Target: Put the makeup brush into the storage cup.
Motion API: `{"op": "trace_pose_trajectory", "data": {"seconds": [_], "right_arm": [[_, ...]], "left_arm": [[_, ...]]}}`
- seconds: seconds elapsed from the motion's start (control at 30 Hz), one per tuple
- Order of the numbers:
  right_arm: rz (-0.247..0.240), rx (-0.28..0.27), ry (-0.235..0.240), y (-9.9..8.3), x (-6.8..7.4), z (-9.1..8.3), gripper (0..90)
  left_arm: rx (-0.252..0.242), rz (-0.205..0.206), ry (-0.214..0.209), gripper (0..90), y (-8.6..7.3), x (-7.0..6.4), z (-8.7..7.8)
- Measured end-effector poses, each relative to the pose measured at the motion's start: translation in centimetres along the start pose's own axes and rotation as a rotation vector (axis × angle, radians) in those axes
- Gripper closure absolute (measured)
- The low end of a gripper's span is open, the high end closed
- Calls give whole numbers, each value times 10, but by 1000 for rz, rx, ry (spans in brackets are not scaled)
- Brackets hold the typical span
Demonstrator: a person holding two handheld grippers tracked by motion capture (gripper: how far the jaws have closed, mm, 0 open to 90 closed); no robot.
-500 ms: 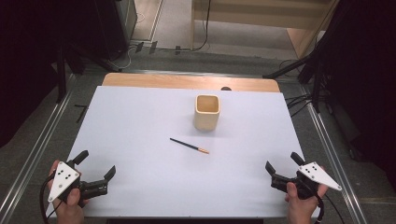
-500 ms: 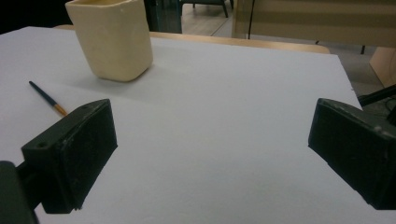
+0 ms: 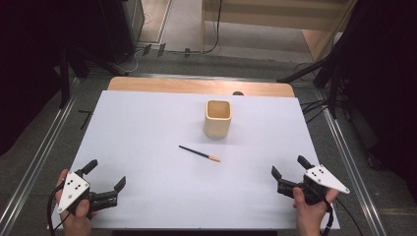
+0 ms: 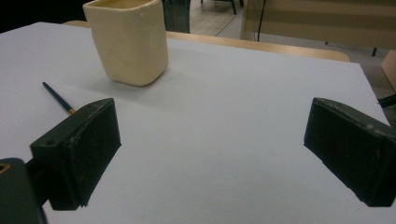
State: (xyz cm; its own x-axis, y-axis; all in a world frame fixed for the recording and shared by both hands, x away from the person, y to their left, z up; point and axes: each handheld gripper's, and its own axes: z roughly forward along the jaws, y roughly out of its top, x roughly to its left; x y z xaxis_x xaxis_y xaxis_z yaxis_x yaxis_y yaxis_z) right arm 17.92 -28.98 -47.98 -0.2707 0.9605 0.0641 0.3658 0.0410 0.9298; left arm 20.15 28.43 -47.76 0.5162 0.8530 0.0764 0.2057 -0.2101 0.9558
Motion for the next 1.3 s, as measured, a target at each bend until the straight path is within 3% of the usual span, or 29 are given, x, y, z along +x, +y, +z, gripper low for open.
{"op": "trace_pose_trajectory", "data": {"seconds": [0.17,0.63,1.3], "right_arm": [[23,20,28,11,5,12,64],[-16,45,75,50,31,52,113],[-84,118,141,72,64,104,140]], "left_arm": [[5,-12,0,0,-1,2,-1],[11,-17,-9,0,-2,0,-2],[15,-19,-17,0,-3,0,0]]}}
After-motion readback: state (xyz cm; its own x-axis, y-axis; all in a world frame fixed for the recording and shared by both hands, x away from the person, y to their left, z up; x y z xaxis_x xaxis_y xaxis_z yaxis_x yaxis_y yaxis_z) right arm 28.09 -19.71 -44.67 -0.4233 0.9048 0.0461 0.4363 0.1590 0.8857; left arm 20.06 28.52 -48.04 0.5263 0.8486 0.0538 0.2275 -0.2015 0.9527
